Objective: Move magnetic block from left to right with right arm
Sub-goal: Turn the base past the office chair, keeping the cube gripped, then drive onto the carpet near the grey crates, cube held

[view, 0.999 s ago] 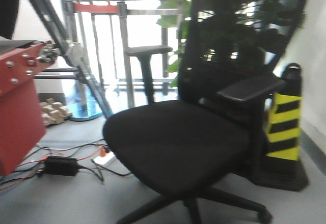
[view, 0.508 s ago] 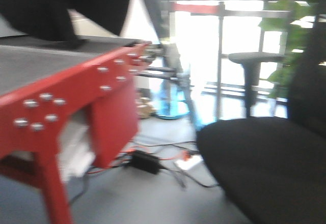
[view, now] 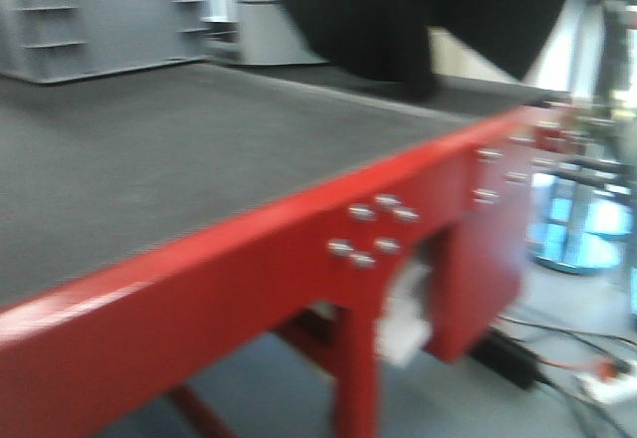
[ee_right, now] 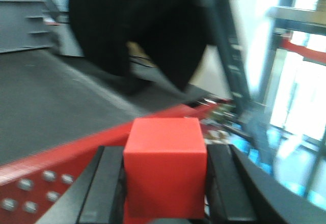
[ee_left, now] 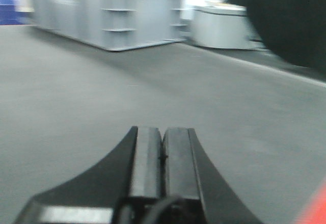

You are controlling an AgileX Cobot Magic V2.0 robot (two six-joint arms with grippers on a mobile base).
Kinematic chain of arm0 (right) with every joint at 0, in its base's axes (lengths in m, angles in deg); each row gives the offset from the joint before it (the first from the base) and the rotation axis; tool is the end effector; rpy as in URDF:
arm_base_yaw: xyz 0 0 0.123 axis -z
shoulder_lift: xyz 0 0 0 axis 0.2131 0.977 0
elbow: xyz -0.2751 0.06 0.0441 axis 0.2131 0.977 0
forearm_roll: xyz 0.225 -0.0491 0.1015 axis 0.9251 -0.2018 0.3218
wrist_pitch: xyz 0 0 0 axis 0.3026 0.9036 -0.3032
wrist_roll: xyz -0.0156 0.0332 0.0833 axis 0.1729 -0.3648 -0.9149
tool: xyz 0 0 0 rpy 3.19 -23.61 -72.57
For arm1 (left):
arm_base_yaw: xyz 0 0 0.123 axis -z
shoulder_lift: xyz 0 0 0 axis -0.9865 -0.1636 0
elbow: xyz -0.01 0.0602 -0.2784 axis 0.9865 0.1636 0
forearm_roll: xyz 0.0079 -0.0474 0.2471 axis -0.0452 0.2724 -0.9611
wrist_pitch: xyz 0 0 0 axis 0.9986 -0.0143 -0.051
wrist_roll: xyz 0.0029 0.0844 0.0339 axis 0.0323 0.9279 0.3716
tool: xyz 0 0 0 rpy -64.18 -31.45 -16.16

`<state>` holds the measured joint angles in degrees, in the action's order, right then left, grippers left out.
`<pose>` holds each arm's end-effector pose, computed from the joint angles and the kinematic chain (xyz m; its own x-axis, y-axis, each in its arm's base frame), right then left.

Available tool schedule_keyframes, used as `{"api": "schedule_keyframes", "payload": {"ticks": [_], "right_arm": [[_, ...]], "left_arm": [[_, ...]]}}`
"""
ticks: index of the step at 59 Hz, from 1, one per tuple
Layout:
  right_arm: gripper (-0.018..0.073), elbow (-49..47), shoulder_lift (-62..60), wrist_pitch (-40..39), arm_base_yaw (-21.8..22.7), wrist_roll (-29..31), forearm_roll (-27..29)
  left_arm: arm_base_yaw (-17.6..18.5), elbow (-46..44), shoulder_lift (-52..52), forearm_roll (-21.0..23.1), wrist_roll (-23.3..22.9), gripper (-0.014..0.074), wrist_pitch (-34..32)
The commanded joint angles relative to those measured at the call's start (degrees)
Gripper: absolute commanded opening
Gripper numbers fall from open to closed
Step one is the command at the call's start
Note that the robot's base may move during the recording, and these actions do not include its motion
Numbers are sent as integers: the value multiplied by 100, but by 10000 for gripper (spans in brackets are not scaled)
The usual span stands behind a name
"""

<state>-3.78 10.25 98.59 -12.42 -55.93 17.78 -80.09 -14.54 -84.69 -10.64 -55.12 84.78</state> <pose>0.0621 -0.0002 0.2916 0.0039 -0.0153 -0.9999 0.0014 0.9999 -0.0153 0.0568 -0.0005 0.2013 0.0513 -0.0434 -0.9977 0.0108 0.9990 -0.0429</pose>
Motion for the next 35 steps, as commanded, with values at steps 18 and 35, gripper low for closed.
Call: {"api": "schedule_keyframes", "payload": {"ticks": [18,35], "right_arm": [[191,-153,70,-550,31,0,-65],[191,-153,70,-550,31,0,-65]], "left_arm": [[1,44,67,0,-25,-116,-516],[1,44,67,0,-25,-116,-516]]}}
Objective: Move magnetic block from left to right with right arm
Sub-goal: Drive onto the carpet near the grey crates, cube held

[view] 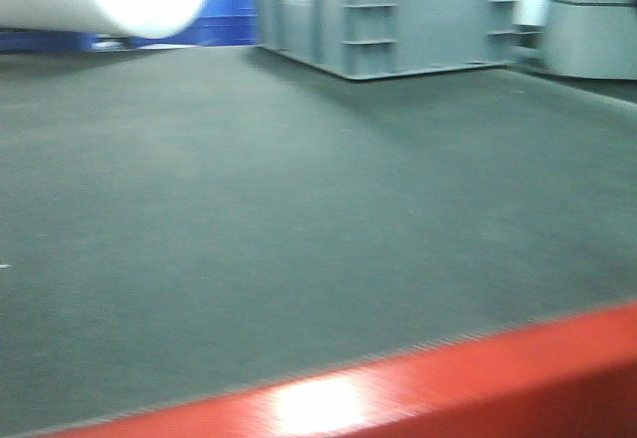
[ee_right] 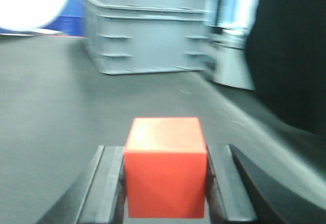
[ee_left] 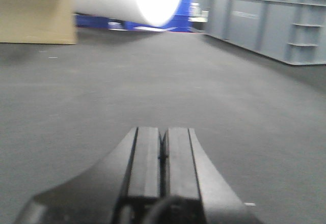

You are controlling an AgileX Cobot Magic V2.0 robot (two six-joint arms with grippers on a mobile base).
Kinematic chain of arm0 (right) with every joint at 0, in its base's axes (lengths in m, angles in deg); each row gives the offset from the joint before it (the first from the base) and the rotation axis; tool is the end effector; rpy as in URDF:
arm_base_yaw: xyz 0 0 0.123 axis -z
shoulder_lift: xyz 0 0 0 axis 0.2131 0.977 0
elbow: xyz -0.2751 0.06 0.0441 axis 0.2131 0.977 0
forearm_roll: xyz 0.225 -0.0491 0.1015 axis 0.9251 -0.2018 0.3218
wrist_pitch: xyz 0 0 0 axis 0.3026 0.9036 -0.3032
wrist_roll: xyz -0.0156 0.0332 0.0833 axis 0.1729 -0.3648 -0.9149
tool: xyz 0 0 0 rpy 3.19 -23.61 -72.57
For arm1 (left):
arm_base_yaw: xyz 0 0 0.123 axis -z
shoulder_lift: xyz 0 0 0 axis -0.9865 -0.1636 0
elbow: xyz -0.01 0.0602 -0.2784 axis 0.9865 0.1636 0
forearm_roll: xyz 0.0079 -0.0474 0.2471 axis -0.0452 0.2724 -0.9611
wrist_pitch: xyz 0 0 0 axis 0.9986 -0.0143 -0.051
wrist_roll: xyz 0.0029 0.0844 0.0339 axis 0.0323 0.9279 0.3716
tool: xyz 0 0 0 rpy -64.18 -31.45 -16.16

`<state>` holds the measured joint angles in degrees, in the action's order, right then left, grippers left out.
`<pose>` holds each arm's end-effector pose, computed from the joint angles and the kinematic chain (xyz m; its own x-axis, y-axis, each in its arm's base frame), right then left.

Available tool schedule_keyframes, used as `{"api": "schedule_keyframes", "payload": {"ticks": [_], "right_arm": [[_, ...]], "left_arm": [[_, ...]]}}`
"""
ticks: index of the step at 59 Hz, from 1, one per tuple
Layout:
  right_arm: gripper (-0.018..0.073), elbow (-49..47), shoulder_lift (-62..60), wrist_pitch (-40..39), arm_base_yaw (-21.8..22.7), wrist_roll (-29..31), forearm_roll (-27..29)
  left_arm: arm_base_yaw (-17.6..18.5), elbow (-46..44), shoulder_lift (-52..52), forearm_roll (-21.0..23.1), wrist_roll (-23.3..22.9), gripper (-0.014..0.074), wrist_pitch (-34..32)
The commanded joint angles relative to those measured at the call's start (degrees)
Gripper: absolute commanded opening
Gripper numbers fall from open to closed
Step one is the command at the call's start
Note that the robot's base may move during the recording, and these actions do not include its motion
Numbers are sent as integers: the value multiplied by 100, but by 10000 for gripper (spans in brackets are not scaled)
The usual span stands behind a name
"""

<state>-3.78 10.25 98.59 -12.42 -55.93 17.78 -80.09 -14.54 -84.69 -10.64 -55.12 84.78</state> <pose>0.0621 -0.0002 0.2916 0.0039 -0.0153 -0.9999 0.0014 0.9999 -0.0153 0.0568 -0.0005 0.2013 0.0513 -0.0434 -0.9977 0.0108 0.9990 -0.0429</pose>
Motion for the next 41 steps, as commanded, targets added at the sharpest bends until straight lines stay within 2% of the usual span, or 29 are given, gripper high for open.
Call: {"api": "schedule_keyframes", "payload": {"ticks": [1,41], "right_arm": [[191,-153,70,-550,31,0,-65],[191,-153,70,-550,31,0,-65]], "left_arm": [[1,44,67,0,-25,-116,-516],[1,44,67,0,-25,-116,-516]]}}
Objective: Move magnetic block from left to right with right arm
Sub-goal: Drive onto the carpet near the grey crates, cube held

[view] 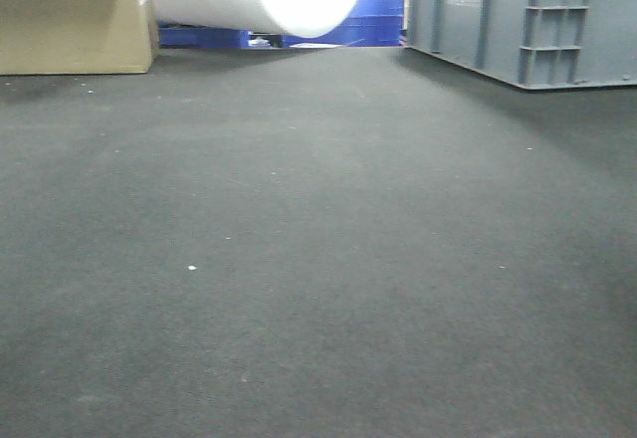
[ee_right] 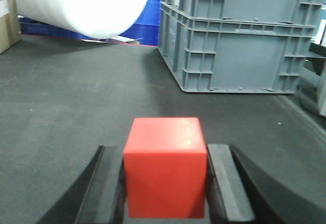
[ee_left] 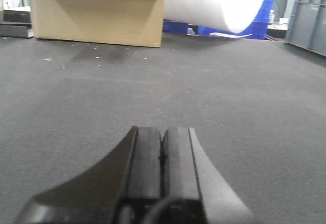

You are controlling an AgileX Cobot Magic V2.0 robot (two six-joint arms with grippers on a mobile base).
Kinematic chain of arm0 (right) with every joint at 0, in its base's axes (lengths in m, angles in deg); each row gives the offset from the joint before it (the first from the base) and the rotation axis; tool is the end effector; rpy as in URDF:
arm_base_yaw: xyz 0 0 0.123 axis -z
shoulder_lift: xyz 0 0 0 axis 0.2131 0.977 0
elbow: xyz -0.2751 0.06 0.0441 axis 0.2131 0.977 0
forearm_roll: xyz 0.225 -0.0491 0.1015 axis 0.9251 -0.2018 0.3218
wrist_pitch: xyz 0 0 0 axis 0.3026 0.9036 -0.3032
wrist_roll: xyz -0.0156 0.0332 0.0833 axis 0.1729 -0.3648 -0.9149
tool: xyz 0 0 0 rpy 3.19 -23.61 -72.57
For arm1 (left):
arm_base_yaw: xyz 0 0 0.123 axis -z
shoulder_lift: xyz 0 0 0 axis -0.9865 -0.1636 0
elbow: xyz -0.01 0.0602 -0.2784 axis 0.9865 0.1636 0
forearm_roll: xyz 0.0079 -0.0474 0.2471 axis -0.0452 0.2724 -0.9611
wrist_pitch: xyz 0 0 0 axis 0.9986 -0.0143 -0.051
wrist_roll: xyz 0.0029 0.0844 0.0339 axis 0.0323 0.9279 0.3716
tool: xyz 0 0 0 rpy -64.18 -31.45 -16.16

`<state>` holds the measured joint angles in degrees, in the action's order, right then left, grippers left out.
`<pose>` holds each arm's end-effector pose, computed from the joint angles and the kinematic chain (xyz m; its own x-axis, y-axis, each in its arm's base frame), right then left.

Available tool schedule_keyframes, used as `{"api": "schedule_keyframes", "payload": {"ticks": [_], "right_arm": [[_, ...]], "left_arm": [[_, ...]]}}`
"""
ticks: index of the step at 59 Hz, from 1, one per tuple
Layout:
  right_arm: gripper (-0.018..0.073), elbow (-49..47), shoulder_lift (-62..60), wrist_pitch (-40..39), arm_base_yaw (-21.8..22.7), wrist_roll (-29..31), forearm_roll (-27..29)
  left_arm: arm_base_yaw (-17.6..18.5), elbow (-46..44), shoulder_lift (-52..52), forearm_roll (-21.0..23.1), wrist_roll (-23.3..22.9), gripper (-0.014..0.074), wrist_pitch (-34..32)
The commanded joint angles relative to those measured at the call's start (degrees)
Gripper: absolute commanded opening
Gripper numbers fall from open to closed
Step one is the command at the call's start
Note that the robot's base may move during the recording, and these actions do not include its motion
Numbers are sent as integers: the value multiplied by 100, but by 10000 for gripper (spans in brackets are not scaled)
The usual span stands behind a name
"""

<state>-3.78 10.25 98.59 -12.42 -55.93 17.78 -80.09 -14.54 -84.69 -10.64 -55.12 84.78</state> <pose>0.0621 -0.0002 0.2916 0.0039 -0.0153 -0.9999 0.0014 0.9999 -0.0153 0.0568 -0.0005 0.2013 0.0513 -0.0434 -0.9977 0.0108 0.9990 -0.0429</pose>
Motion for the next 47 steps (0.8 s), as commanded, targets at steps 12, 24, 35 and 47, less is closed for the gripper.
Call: {"api": "schedule_keyframes", "payload": {"ticks": [12,24,35,47], "right_arm": [[191,-153,70,-550,31,0,-65],[191,-153,70,-550,31,0,-65],[191,-153,70,-550,31,0,-65],[191,-153,70,-550,31,0,-65]], "left_arm": [[1,44,67,0,-25,-116,-516],[1,44,67,0,-25,-116,-516],[1,44,67,0,-25,-116,-516],[1,44,67,0,-25,-116,-516]]}}
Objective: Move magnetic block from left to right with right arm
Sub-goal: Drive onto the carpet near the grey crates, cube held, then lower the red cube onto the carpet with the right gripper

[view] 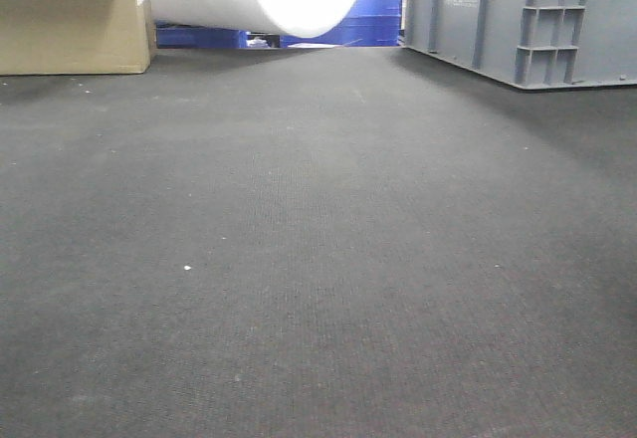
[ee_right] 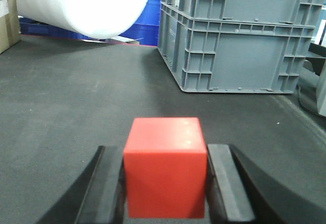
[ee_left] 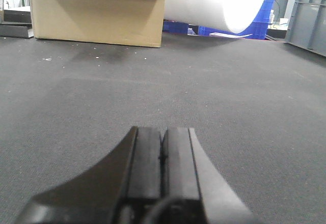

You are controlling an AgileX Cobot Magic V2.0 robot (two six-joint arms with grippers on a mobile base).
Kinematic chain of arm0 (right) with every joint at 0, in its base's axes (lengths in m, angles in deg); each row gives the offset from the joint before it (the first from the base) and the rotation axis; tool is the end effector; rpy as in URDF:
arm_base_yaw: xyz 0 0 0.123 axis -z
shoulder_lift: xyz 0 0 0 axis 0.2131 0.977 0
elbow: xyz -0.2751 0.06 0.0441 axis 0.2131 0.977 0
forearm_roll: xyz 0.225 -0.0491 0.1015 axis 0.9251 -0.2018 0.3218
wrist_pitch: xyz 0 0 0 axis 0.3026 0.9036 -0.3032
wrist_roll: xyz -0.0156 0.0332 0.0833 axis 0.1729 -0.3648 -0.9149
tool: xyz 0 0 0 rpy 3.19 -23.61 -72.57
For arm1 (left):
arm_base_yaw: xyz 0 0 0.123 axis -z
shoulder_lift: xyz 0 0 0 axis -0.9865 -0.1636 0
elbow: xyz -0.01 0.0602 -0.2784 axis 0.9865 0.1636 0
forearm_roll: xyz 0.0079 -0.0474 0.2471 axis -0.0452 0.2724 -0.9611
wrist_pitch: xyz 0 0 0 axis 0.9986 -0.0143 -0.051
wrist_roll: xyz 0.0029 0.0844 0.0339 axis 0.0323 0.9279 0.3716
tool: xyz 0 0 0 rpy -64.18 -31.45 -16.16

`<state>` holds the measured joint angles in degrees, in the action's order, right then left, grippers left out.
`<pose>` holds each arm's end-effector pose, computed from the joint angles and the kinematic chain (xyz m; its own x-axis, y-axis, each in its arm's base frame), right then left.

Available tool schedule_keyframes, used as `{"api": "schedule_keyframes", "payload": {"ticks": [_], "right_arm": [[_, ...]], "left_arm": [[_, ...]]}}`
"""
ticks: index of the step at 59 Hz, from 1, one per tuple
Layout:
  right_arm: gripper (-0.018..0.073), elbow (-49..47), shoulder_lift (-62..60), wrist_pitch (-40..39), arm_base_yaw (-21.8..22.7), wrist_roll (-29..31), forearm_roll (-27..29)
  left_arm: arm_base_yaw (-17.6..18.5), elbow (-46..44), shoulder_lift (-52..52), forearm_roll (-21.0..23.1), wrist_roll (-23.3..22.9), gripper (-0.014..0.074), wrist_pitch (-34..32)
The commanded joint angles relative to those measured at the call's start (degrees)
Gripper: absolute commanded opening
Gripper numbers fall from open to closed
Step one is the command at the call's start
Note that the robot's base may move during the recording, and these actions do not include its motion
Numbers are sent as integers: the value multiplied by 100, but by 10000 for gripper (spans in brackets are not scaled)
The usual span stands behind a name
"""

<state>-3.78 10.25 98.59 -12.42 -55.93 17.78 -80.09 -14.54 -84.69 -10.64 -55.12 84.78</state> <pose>0.0621 -0.0002 0.2916 0.0039 -0.0153 -0.9999 0.0014 0.9999 -0.0153 0.0568 -0.0005 0.2013 0.0513 -0.0434 -0.9977 0.0108 0.9990 -0.0429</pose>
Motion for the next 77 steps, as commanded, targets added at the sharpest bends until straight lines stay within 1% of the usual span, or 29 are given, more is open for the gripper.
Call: {"api": "schedule_keyframes", "payload": {"ticks": [1,29,41,49,55,59,64,70,75,77], "right_arm": [[191,-153,70,-550,31,0,-65],[191,-181,75,-580,31,0,-10],[191,-750,745,-230,1,0,31],[191,-1124,1556,-210,-297,-37,-135],[191,-1392,2298,-162,-715,-169,-252],[191,-1538,2702,-143,-979,-459,-389],[191,-1801,3251,86,-1377,-1106,-716],[192,-2209,3923,625,-1894,-2257,-1151],[192,-2550,4458,1248,-2349,-3120,-1258],[192,-2664,4675,1445,-2510,-3331,-1268]], "left_arm": [[1,44,67,0,-25,-116,-516],[1,44,67,0,-25,-116,-516],[1,44,67,0,-25,-116,-516],[1,44,67,0,-25,-116,-516],[1,44,67,0,-25,-116,-516],[1,44,67,0,-25,-116,-516],[1,44,67,0,-25,-116,-516],[1,44,67,0,-25,-116,-516],[1,44,67,0,-25,-116,-516],[1,44,67,0,-25,-116,-516]]}}
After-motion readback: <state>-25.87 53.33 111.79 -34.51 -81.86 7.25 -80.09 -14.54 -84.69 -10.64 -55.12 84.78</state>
